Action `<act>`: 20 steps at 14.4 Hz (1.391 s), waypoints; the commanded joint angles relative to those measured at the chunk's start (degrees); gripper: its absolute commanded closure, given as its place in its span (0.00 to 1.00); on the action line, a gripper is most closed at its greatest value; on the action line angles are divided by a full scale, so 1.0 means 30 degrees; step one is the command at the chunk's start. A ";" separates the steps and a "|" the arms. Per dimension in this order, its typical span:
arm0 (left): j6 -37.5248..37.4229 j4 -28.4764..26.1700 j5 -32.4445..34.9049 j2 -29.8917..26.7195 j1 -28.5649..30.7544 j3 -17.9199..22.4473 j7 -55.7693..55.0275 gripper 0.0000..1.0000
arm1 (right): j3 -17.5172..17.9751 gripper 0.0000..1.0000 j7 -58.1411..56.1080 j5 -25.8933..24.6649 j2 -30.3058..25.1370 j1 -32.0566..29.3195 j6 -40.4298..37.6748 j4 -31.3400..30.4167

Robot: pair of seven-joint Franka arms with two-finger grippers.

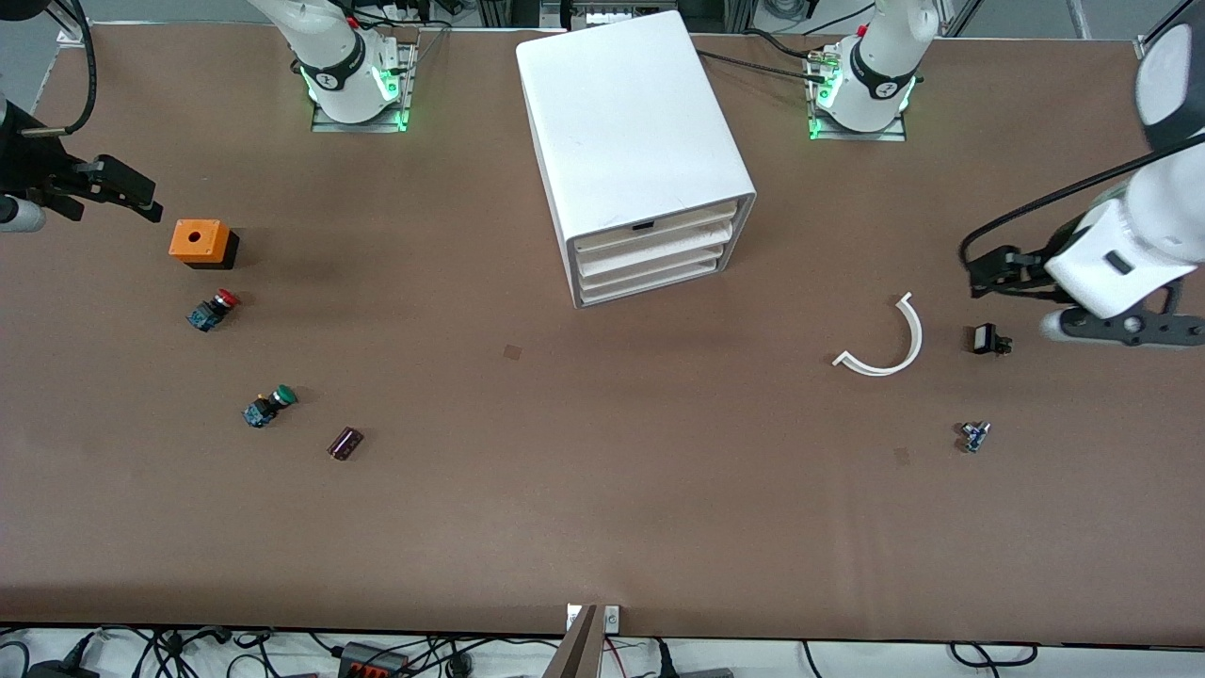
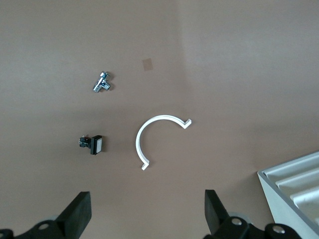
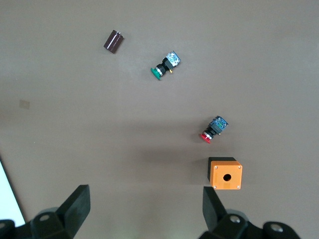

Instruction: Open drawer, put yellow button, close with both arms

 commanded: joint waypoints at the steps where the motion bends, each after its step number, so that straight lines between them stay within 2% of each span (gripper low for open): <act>1: 0.2184 -0.3767 -0.1493 -0.2656 -0.1542 0.2537 0.1464 0.00 | 0.0214 0.00 0.0016 -0.0080 -0.0429 -0.0184 -0.0229 -0.0242; 3: 0.4559 -0.5473 -0.1263 -0.3744 -0.1901 0.2988 0.1701 0.00 | 0.0214 0.00 0.0016 -0.0080 -0.0400 -0.0184 -0.0083 -0.0242; 4: 0.4800 -0.5856 -0.0942 -0.3835 -0.1901 0.2988 0.2078 0.00 | 0.0214 0.00 -0.0013 -0.0080 -0.0400 -0.0184 -0.0112 -0.0242; 7: 0.4832 -0.6036 0.0083 -0.4099 -0.1348 0.2436 0.4072 0.00 | 0.0214 0.00 -0.0130 -0.0139 -0.0429 -0.0184 -0.0054 -0.0242; 11: 0.4716 -0.6357 0.0057 -0.4539 -0.0905 0.2022 0.2465 0.00 | 0.0214 0.00 -0.0160 -0.0256 -0.0459 -0.0213 0.0092 -0.0213; 20: 0.3516 -0.6153 -0.0177 -0.4890 -0.0876 0.1348 0.2434 0.00 | 0.0214 0.00 -0.0247 -0.0754 -0.0400 -0.0184 0.0298 -0.0243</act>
